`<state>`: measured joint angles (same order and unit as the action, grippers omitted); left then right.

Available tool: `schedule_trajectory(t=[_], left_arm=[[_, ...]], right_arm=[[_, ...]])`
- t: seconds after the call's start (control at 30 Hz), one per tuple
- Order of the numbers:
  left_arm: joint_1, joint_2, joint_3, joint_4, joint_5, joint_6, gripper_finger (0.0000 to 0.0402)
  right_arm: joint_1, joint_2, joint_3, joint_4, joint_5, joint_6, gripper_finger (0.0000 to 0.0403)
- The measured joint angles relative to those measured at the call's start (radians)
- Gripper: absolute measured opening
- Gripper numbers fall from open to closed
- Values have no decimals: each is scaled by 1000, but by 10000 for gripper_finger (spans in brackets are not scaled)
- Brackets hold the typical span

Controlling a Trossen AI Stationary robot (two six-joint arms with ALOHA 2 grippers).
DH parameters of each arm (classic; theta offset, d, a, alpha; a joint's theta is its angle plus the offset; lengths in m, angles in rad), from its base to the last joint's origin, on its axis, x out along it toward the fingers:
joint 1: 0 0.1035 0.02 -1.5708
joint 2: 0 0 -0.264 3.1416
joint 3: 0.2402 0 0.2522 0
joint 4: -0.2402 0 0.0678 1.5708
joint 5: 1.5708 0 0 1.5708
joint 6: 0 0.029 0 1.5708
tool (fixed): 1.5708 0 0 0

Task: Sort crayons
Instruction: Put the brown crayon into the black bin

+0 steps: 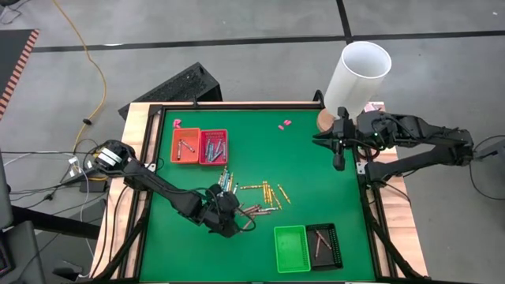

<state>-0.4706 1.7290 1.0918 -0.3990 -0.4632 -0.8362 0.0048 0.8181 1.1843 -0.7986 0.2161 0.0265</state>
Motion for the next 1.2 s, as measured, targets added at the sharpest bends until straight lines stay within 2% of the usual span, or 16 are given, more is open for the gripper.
schedule_trajectory(t=[0.27, 0.43, 0.63, 0.97, 1.2], left_arm=[[-12, 6, 0, 30, 20, -25, 127], [-49, 23, -1, 21, -107, -70, 158], [-99, 56, -21, 51, -283, -152, 162], [-129, 162, -27, 99, -279, -161, 162], [-128, 230, -26, 101, -298, -205, 162]], right_arm=[[3, 2, 0, 30, -2, 26, 68], [2, 2, 0, 30, -3, 19, 68], [3, -1, 0, 13, -40, 3, 68], [10, -28, 0, -66, -51, 0, 68], [10, -41, 0, -61, -57, 11, 68]])
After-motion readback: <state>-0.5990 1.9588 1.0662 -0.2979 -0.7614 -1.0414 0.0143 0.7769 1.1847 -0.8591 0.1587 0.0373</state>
